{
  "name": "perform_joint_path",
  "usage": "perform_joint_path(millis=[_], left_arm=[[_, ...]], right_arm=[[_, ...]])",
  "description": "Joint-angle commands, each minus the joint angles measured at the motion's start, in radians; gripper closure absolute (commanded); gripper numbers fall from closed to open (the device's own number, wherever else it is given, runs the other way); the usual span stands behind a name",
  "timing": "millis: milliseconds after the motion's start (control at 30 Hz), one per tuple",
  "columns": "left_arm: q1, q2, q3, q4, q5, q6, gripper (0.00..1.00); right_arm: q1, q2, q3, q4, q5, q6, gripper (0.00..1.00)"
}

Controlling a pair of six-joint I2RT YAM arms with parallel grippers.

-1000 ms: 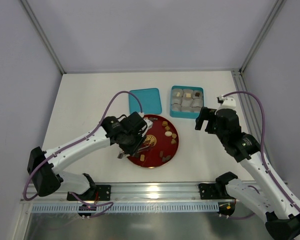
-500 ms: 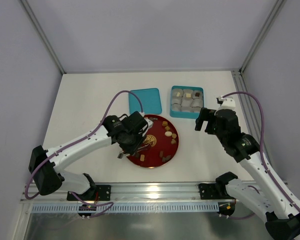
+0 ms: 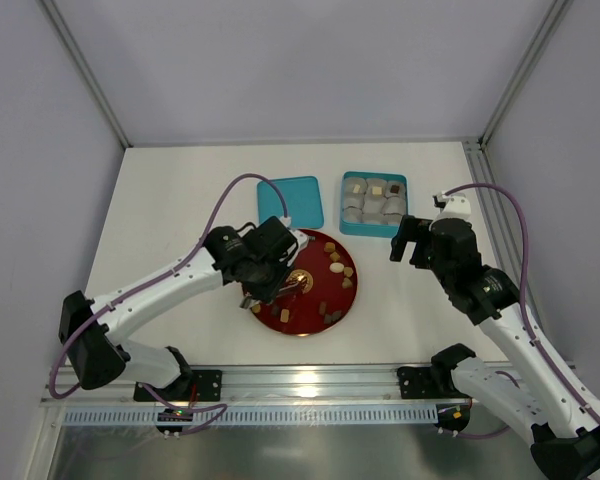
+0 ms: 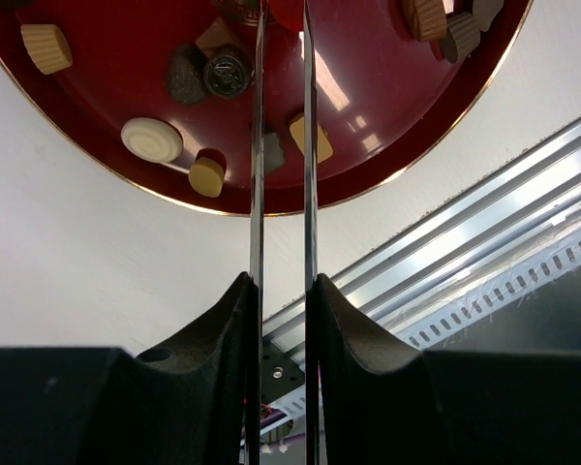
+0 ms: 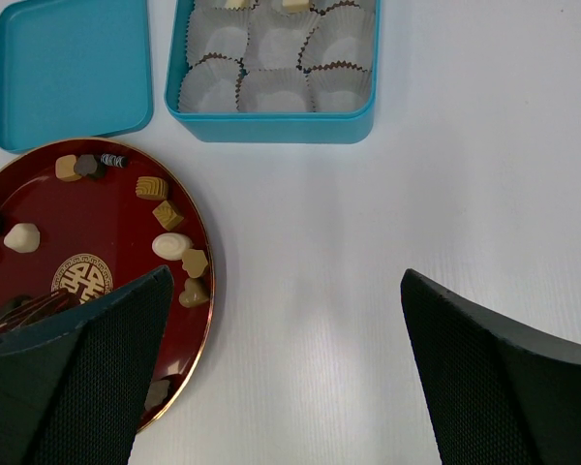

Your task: Pack the chocolate

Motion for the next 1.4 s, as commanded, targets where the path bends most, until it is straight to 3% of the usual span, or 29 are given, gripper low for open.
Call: perform_joint_path(millis=[0, 433, 1100, 1367], left_arm=[[-0.003, 0.000, 0.050, 0.006, -0.016, 0.005, 0.81], [-0.002, 0.110, 0.236, 0.058, -0.091, 0.009, 0.81], [0.073, 0.665, 0.912, 0.165, -0.133, 0.107, 0.81], [0.107, 0.756, 0.944, 0.228, -0.111, 0.120, 0.80]], right_arm=[[-0.003, -0.010, 0.001, 0.031, 0.021, 0.008, 0.00], [-0.003, 0.000, 0.026, 0.035, 0.009, 0.005, 0.00], [-0.006, 0.010, 0.078, 0.034, -0.025, -0.009, 0.00], [-0.006, 0.002, 0.081, 0.023, -0.014, -0.020, 0.00]])
